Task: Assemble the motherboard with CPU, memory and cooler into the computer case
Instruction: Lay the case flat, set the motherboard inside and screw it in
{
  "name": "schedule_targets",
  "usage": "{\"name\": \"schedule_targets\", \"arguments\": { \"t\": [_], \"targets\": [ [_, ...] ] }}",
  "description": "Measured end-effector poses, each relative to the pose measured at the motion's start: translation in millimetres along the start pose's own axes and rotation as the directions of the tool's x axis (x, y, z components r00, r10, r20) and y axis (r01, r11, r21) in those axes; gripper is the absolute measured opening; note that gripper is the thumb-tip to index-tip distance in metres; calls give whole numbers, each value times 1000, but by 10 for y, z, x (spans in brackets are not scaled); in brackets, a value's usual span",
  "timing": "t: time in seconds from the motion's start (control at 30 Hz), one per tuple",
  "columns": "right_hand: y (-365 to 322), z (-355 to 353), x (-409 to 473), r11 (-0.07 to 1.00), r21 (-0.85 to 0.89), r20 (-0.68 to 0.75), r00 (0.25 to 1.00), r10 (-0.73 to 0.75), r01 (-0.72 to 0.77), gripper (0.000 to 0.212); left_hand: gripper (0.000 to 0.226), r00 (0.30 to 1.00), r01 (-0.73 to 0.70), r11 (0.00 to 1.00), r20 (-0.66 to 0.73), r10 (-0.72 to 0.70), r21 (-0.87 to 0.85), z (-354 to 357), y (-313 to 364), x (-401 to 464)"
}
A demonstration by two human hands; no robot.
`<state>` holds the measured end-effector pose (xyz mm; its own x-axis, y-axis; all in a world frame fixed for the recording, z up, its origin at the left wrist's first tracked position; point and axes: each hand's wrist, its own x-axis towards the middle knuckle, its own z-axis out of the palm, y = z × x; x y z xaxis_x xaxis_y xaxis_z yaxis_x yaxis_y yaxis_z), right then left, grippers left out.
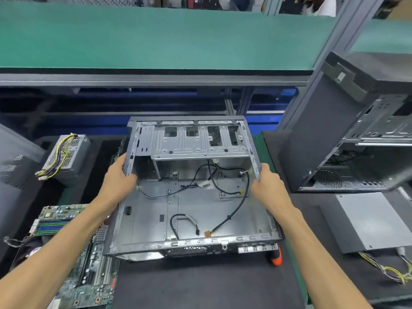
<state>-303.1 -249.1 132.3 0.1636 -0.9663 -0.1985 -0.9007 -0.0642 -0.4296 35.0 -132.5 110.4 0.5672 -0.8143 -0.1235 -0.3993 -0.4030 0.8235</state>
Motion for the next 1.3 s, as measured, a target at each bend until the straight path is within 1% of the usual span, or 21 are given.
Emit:
{"name": "schedule_targets", "arguments": {
  "t": [0.07,0.1,0.13,0.17,0.2,0.23,0.27,0.3,0.37,0.43,0.47,0.57,0.67,0.73,0.83,0.87,0.97,1.07,1.17,1.23,1.3],
  "targets": [
    [63,-56,7,1000,24,35,999,-9,8,25,65,998,54,998,14,-54,42,62,19,-41],
    [88,-78,12,999,49,49,999,-21,18,29,68,999,48,992,-27,-45,116,80,34,-62],
    [108,-98,11,996,86,53,998,-37,33,37,69,994,-13,974,-106,38,225,89,83,-87],
    [115,-119,8,989,134,27,997,-67,62,45,66,960,-131,930,-189,204,343,95,158,-125],
    [106,-137,-4,976,187,-40,993,-108,114,51,55,884,-270,863,-246,398,426,117,245,-157],
    [77,-152,-23,953,236,-149,976,-159,191,49,42,815,-385,811,-250,523,439,170,337,-178],
    [25,-166,-53,917,272,-278,936,-216,293,42,30,807,-462,790,-178,562,402,246,433,-204],
    [-43,-168,-80,873,281,-388,879,-276,398,31,23,842,-488,805,-60,536,338,338,533,-224],
    [-212,-108,-109,805,259,-460,800,-384,535,18,21,917,-373,874,270,294,312,610,618,-206],
    [-368,27,-77,809,201,-355,811,-465,552,17,45,869,-300,822,495,26,483,922,586,-135],
    [-421,116,-38,835,143,-252,836,-488,531,22,59,848,-278,788,525,-66,549,1059,542,-106],
    [-459,353,99,904,-132,119,912,-392,406,49,80,843,-203,777,510,-171,596,1310,390,-59],
    [-391,481,216,901,-303,296,929,-222,312,69,87,833,-211,748,516,-199,629,1396,252,-56],
    [-353,542,286,892,-357,313,935,-166,278,82,77,817,-250,729,543,-194,637,1396,210,-56],
    [-367,605,367,830,-499,317,944,-95,251,94,24,824,-302,714,550,-137,631,1343,201,-22],
    [-391,607,411,805,-543,295,952,-85,240,90,12,846,-287,732,522,-109,618,1308,212,2],
    [-434,573,569,776,-593,247,965,-81,217,60,20,909,-194,808,412,-66,556,1139,271,82],
    [-420,576,603,701,-678,274,961,-34,219,50,23,937,-122,834,339,-81,538,927,334,138],
    [-432,642,556,614,-754,271,962,-31,232,48,30,929,-84,813,341,-146,576,774,340,136],
    [-482,646,556,649,-720,284,958,-48,246,47,31,900,-90,770,383,-208,631,682,343,102],
    [-527,605,569,725,-628,325,942,-87,283,45,34,862,-144,670,425,-277,728,602,394,32]
  ]
}}
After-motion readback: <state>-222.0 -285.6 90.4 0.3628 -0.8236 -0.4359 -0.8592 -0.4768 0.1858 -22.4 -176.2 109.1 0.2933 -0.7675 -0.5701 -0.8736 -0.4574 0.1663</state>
